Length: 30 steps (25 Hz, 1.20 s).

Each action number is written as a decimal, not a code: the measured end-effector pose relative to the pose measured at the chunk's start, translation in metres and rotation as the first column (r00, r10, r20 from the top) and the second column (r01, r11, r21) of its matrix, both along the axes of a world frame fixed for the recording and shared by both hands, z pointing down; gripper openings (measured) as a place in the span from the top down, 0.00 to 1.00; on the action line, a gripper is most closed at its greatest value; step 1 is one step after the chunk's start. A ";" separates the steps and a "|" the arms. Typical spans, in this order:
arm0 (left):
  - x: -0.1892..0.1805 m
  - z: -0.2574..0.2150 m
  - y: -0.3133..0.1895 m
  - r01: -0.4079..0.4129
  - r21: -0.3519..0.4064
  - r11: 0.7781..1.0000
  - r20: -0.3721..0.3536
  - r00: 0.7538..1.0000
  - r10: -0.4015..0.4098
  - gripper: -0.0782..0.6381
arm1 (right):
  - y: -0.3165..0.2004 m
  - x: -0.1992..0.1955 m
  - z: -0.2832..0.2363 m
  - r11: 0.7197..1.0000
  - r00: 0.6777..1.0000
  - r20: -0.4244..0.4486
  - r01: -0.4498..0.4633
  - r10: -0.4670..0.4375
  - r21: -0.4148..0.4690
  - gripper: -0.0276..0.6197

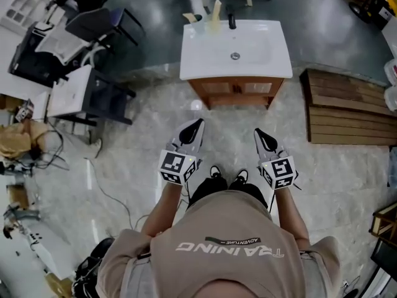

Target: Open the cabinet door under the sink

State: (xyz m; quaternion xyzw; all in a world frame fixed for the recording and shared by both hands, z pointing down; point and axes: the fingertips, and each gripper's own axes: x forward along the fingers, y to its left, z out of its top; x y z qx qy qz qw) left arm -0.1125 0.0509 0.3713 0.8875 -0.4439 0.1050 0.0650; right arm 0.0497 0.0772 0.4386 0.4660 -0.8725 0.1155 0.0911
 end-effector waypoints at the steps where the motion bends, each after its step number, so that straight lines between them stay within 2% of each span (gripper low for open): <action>1: 0.003 -0.001 -0.004 -0.006 0.001 1.000 0.001 1.000 0.006 0.87 | 0.001 0.000 0.006 1.000 1.000 0.030 -0.001 0.002 -0.031 0.95; 3: 0.010 -0.006 -0.011 -0.027 0.017 0.999 0.003 1.000 0.027 0.87 | -0.001 -0.001 0.016 0.997 0.997 0.073 -0.012 0.018 -0.077 0.95; 6: 0.008 -0.003 -0.021 -0.051 0.033 0.998 0.018 0.999 0.050 0.87 | -0.010 -0.009 0.025 0.995 0.996 0.074 -0.034 0.041 -0.092 0.95; 11: -0.002 0.023 -0.042 -0.064 -0.028 0.998 -0.015 0.998 0.063 0.87 | -0.033 -0.009 0.014 0.995 0.997 0.029 -0.071 0.073 -0.071 0.95; 16: -0.018 0.004 -0.082 -0.113 0.036 0.993 -0.046 0.992 0.115 0.87 | -0.067 -0.019 -0.008 0.990 0.991 0.001 -0.137 0.137 -0.022 0.95; 18: -0.030 0.006 -0.089 -0.117 0.035 0.993 -0.054 0.991 0.119 0.87 | -0.074 -0.030 -0.009 0.988 0.988 -0.002 -0.155 0.155 -0.016 0.95; 24: -0.057 0.028 -0.111 -0.129 -0.001 0.992 -0.039 0.991 0.128 0.87 | -0.098 -0.047 -0.009 0.971 0.971 0.005 -0.239 0.239 0.004 0.95; 30: -0.066 0.036 -0.134 -0.115 -0.030 0.993 -0.032 0.993 0.114 0.87 | -0.112 -0.039 0.004 0.964 0.964 -0.022 -0.267 0.266 -0.014 0.95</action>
